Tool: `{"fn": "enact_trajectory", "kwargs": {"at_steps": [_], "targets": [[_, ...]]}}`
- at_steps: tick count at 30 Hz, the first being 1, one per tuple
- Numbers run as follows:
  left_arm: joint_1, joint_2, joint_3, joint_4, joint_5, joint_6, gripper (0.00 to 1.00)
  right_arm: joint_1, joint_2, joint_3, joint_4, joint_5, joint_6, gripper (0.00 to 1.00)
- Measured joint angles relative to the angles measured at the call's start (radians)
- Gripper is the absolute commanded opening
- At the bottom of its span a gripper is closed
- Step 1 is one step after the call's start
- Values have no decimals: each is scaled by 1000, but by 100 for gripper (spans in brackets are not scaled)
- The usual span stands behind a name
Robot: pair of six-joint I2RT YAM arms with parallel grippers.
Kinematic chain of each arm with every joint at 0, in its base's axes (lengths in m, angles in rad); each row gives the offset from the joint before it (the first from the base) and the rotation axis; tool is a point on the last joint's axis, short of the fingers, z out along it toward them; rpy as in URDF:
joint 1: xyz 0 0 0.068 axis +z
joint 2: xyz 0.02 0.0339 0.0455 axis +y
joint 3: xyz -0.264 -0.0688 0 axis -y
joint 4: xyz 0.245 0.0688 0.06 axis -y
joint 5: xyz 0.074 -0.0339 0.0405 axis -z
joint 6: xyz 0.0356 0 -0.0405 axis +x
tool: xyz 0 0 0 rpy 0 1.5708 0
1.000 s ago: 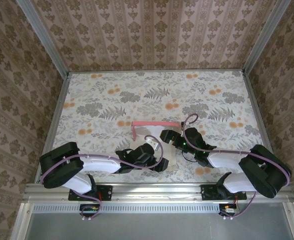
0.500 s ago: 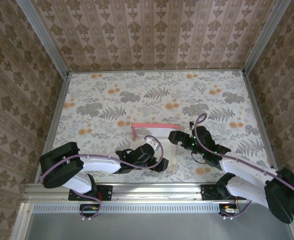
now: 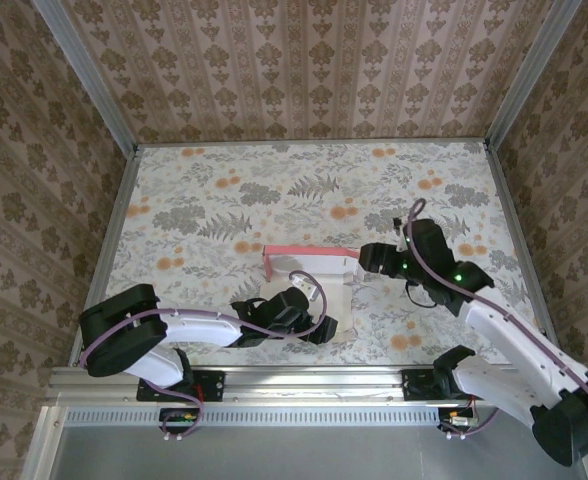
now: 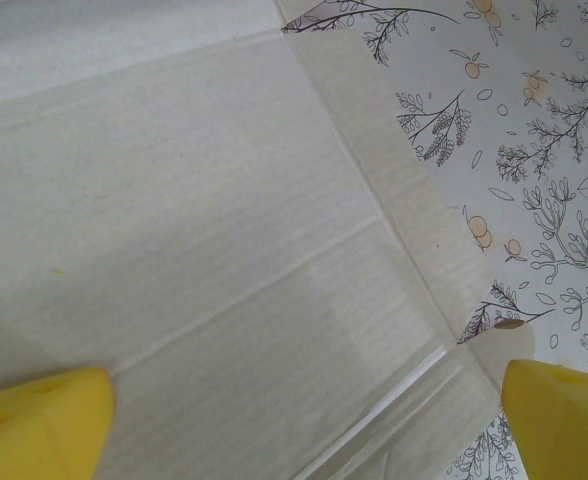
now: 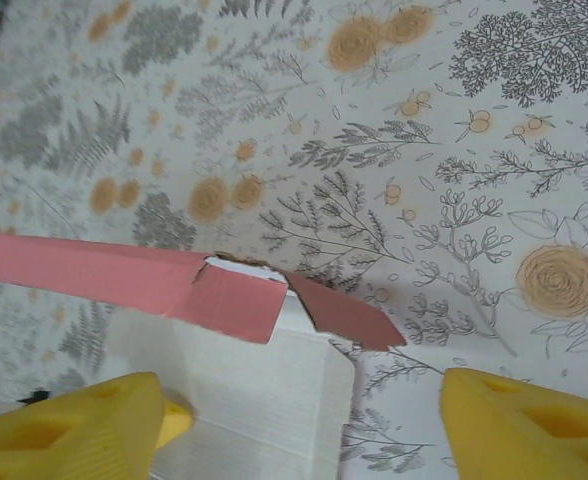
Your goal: Fold the paper box
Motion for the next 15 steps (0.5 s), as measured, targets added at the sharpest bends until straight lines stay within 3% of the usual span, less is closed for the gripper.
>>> {"fn": "enact_trajectory", "kwargs": {"at_steps": [6, 15], "targets": [[0, 0, 0, 0, 0, 0, 100, -2, 156, 43, -50, -3, -62, 62], [0, 1, 0, 0, 0, 0, 100, -5, 241, 95, -49, -4, -114, 57]]}}
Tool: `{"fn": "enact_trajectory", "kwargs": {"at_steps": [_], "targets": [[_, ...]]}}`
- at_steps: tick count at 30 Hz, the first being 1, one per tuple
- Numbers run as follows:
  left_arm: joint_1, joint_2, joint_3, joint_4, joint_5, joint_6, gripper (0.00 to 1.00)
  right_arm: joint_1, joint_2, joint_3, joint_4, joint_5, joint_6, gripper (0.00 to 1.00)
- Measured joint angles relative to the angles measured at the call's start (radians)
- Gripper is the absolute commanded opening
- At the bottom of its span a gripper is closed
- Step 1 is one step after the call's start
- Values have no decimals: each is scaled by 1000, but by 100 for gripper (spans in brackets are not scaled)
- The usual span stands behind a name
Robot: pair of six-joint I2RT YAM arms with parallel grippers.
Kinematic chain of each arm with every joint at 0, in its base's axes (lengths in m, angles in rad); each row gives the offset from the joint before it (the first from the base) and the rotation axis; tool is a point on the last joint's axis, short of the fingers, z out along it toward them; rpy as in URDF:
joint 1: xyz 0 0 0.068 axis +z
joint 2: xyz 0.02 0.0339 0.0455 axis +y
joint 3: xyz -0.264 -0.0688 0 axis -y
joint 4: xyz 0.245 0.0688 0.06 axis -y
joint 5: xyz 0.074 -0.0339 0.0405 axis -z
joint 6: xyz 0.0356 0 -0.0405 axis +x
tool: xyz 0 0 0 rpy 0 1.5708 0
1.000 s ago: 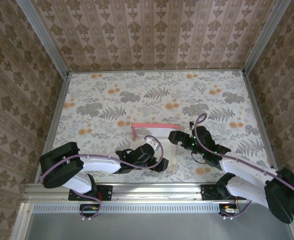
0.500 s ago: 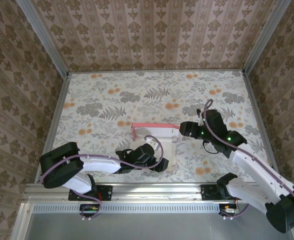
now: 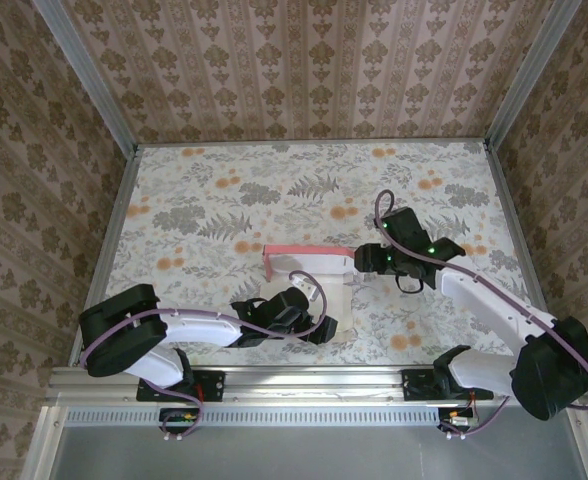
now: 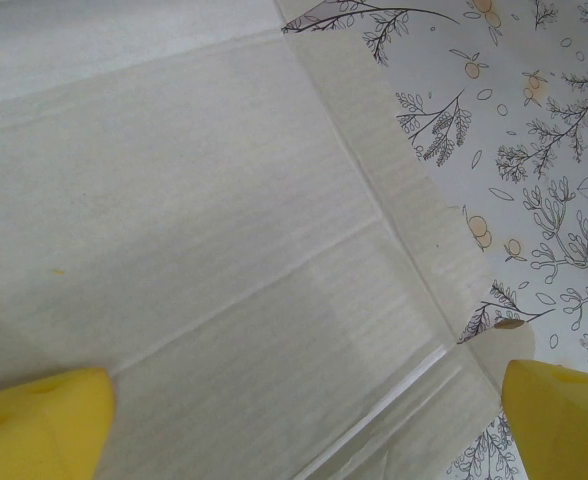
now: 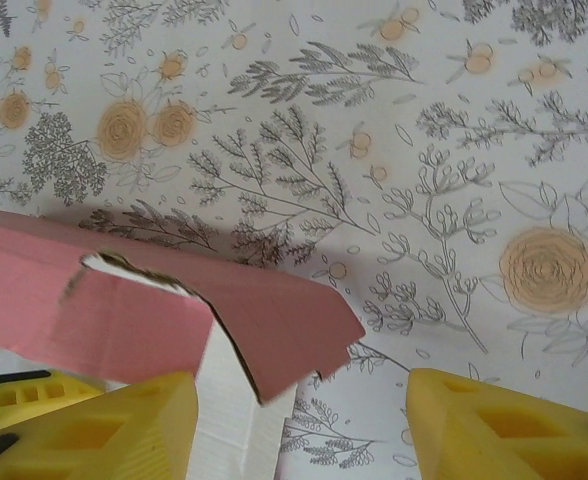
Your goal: Fold the paper box
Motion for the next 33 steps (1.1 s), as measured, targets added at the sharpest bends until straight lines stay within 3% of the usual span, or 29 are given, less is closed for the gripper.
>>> {"fn": "enact_trajectory", "kwargs": {"at_steps": [4, 12, 16, 33], "targets": [[0, 4, 3, 0, 0, 0, 100, 0, 39, 23, 19, -8, -11, 49], [0, 8, 6, -1, 0, 0, 100, 10, 60, 28, 37, -48, -24, 19], [0, 23, 23, -3, 0, 0, 100, 20, 41, 28, 46, -71, -13, 14], [-1, 32, 37, -18, 1, 0, 100, 71, 46, 32, 42, -113, 21, 9]]}}
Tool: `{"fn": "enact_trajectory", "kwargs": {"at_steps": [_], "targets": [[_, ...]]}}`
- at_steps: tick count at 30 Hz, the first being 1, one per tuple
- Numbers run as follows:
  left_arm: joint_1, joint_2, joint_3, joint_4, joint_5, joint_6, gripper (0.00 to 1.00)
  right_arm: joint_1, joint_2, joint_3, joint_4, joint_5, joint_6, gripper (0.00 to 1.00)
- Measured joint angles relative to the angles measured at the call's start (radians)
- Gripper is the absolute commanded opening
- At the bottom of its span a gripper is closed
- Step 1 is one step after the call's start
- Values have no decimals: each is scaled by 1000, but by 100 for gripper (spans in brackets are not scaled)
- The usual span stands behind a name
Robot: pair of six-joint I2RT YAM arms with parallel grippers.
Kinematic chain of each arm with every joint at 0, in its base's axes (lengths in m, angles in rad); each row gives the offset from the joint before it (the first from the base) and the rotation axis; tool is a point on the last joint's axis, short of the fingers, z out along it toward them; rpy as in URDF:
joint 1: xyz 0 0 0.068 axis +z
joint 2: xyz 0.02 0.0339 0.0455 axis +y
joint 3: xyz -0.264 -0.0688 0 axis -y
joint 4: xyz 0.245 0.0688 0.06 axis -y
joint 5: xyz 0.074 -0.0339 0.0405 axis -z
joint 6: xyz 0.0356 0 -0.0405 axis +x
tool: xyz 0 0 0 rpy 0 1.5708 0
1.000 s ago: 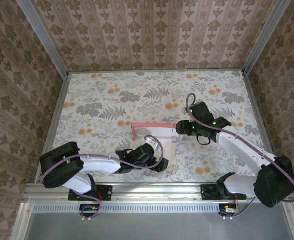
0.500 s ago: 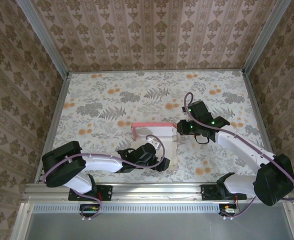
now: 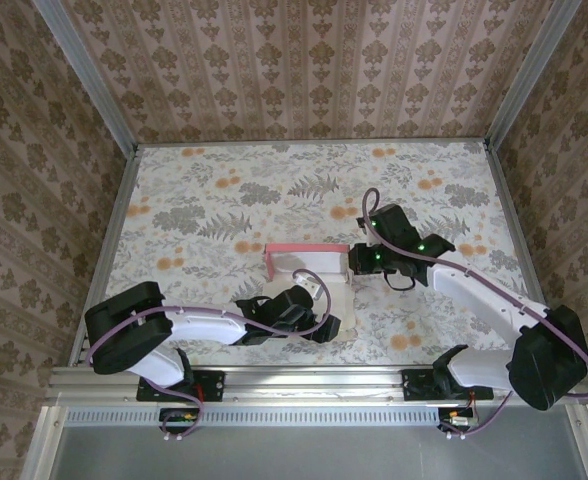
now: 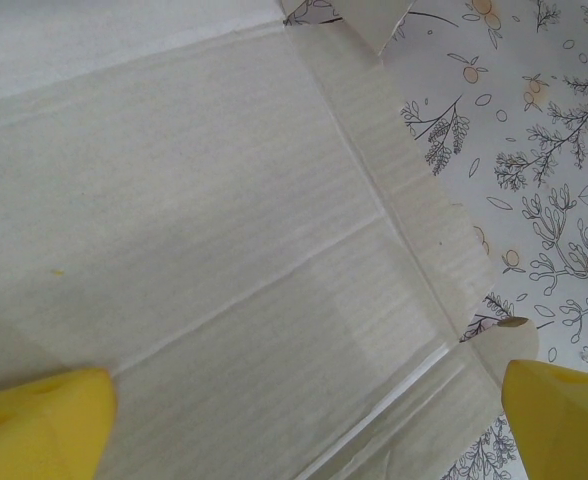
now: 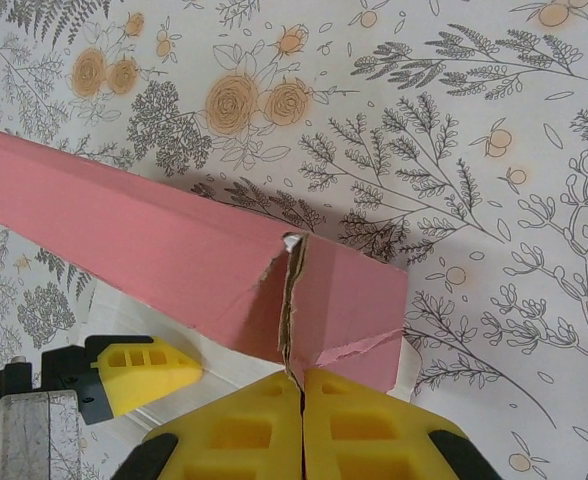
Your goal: Fold the paper box
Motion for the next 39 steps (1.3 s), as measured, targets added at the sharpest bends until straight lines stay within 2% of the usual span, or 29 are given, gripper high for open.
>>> {"fn": "enact_trajectory", "kwargs": {"at_steps": [23, 29, 34, 39], "targets": [[0, -30, 0, -30, -5, -4, 100, 77, -37, -77, 71, 115, 86, 7], [8, -116, 21, -122, 8, -3, 100, 85, -46, -99, 110, 119, 58, 6], [70, -270, 152, -304, 38, 43, 99, 89, -14, -95, 148, 104, -12, 5], [217, -426, 292, -495, 81, 122, 93, 101, 83, -25, 182, 71, -98, 5]]}}
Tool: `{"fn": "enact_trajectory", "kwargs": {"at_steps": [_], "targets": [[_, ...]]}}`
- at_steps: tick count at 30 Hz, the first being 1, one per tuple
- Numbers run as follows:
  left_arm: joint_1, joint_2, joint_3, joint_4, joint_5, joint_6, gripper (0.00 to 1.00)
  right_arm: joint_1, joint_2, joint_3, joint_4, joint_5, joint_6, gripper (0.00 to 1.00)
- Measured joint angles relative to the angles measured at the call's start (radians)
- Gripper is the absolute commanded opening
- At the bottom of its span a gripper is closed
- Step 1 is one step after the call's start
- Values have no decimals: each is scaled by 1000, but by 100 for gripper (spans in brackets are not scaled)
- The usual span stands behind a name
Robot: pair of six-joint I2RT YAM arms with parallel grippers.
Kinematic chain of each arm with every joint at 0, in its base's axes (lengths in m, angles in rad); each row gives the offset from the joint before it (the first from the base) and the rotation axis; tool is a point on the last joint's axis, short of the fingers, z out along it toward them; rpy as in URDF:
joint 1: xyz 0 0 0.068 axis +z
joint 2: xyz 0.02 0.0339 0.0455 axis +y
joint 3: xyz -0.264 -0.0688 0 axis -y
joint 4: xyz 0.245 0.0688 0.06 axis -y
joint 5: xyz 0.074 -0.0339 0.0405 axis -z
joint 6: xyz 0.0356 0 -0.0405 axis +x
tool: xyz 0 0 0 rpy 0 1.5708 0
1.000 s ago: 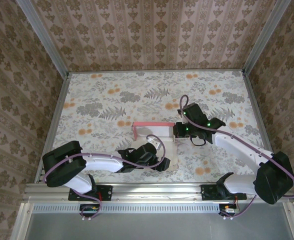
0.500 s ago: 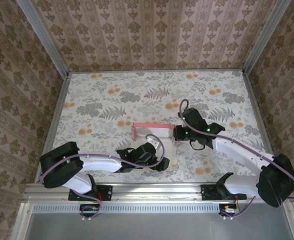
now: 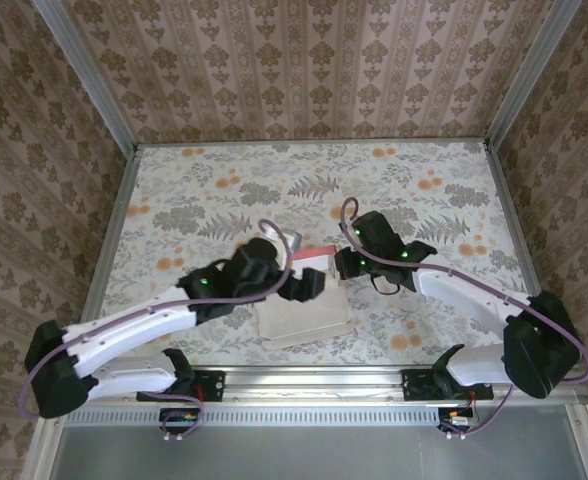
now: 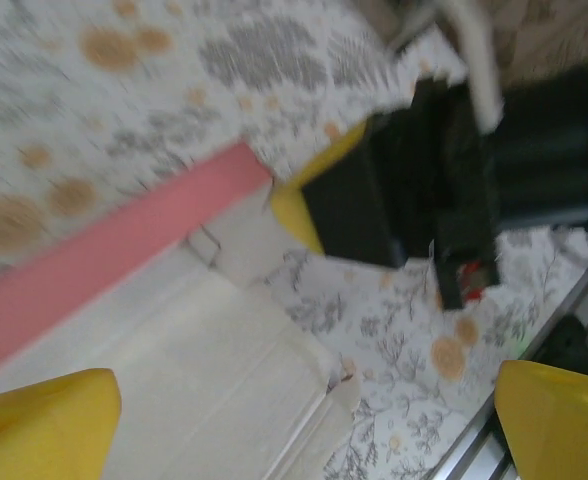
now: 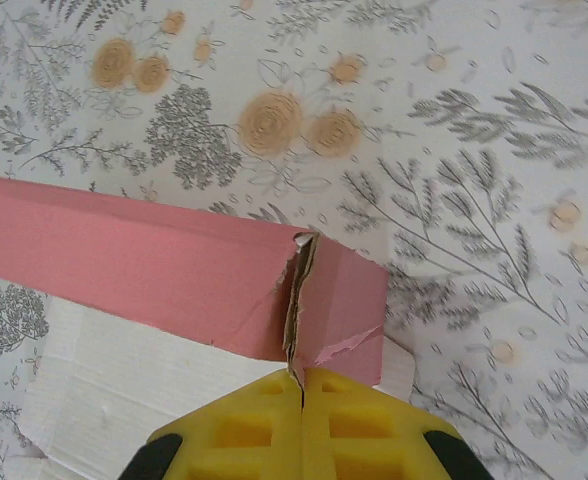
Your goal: Fold the paper box
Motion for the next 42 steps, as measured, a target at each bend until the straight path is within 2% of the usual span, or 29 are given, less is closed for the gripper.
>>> {"fn": "enact_trajectory", "kwargs": {"at_steps": [4, 8, 11, 17, 29, 42], "targets": [[152, -65, 39, -100, 50, 69, 89, 21, 86, 70, 13, -45, -63, 4], [290, -44, 33, -137, 143, 140, 88, 59, 176, 157, 10, -79, -126, 3], [331, 3, 10, -121, 198, 187, 87, 79, 218, 196, 10, -96, -157, 3], [413, 87, -103, 35, 310, 221, 87, 93, 240, 218, 10, -114, -184, 3], [478, 253, -147, 338, 476, 243, 84, 94, 240, 219, 6, -118, -195, 3], [498, 348, -147, 440, 567, 242, 83, 99, 240, 223, -1, -118, -194, 3]]}}
